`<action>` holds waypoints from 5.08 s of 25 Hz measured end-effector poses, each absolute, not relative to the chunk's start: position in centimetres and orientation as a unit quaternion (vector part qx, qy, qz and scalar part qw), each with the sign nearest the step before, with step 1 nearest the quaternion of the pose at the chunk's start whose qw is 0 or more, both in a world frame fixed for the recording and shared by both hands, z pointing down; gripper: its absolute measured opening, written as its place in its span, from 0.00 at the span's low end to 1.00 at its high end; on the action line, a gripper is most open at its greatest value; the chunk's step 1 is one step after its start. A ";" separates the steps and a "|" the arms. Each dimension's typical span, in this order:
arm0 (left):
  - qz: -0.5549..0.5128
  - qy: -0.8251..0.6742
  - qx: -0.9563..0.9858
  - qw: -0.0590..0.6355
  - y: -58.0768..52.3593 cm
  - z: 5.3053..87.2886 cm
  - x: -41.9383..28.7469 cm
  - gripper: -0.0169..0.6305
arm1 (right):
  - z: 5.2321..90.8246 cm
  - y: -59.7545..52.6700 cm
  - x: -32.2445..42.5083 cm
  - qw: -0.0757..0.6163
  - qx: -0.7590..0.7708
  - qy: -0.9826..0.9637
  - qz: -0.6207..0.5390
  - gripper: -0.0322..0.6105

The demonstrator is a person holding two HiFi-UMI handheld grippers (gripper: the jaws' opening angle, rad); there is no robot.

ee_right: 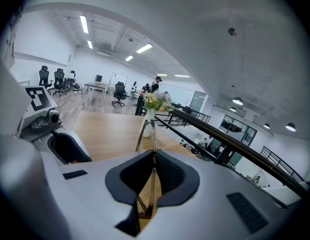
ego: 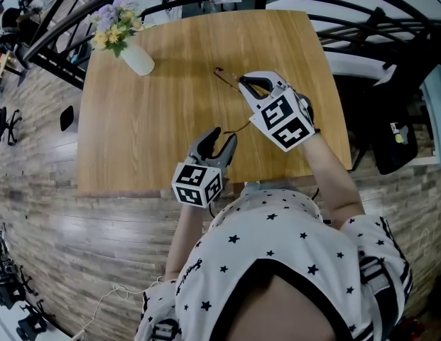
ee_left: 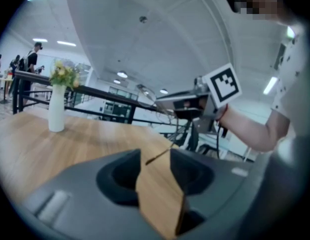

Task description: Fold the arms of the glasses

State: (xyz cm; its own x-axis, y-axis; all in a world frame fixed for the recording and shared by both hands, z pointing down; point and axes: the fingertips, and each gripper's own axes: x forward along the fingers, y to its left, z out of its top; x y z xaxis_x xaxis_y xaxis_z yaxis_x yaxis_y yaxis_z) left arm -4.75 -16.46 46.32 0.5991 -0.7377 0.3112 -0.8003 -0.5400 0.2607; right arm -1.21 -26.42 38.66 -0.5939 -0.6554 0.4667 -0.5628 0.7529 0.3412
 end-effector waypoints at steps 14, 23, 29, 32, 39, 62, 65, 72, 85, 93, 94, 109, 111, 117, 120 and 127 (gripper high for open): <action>0.083 -0.452 0.864 0.206 -16.6 47.5 -5.4 0.30 | 38.7 -25.7 -1.9 0.289 0.333 -0.894 -0.081 0.08; 0.058 -0.475 0.852 0.211 -17.4 46.6 -7.1 0.30 | 39.4 -25.2 -2.1 0.300 0.328 -0.892 -0.077 0.08; 0.048 -0.490 0.845 0.209 -18.3 45.8 -8.2 0.30 | 40.3 -24.7 -2.6 0.303 0.318 -0.895 -0.071 0.08; 0.038 -0.495 0.841 0.213 -18.7 45.5 -8.5 0.30 | 40.6 -24.4 -2.6 0.307 0.316 -0.895 -0.069 0.08; 0.025 -0.503 0.837 0.212 -19.4 44.8 -8.7 0.29 | 41.2 -23.7 -2.8 0.311 0.308 -0.897 -0.068 0.08; 0.005 -0.526 0.823 0.213 -22.1 43.6 -8.0 0.22 | 42.5 -23.0 -3.4 0.319 0.279 -0.903 -0.069 0.08; 0.004 -0.527 0.823 0.214 -22.2 43.7 -7.8 0.20 | 42.6 -23.1 -3.3 0.320 0.277 -0.904 -0.067 0.08; 0.004 -0.526 0.822 0.216 -22.5 43.9 -7.1 0.14 | 43.1 -23.4 -3.0 0.321 0.273 -0.905 -0.062 0.08; 0.019 -0.521 0.822 0.229 -22.8 46.0 -6.0 0.04 | 47.9 -24.4 -1.3 0.360 0.263 -0.894 -0.037 0.08; 0.006 -0.543 0.805 0.238 -23.4 46.4 -7.0 0.04 | 53.9 -24.8 0.0 0.413 0.237 -0.879 -0.019 0.08; 0.005 -0.548 0.802 0.237 -23.5 46.5 -7.2 0.04 | 54.5 -24.9 0.1 0.419 0.234 -0.877 -0.019 0.08; 0.005 -0.568 0.786 0.246 -23.8 47.6 -7.9 0.04 | 61.5 -26.3 0.7 0.491 0.205 -0.845 -0.050 0.08; 0.006 -0.569 0.784 0.247 -23.8 47.7 -7.9 0.04 | 61.7 -26.2 0.6 0.490 0.205 -0.846 -0.050 0.08; 0.006 -0.570 0.784 0.247 -23.9 47.6 -7.8 0.04 | 61.8 -25.7 0.4 0.492 0.198 -0.847 -0.042 0.08; 0.007 -0.569 0.785 0.246 -23.7 47.6 -7.8 0.04 | 62.2 -25.1 0.1 0.497 0.188 -0.846 -0.046 0.08; 0.007 -0.566 0.786 0.248 -23.4 47.4 -8.0 0.04 | 62.8 -24.4 -0.2 0.507 0.186 -0.840 -0.056 0.09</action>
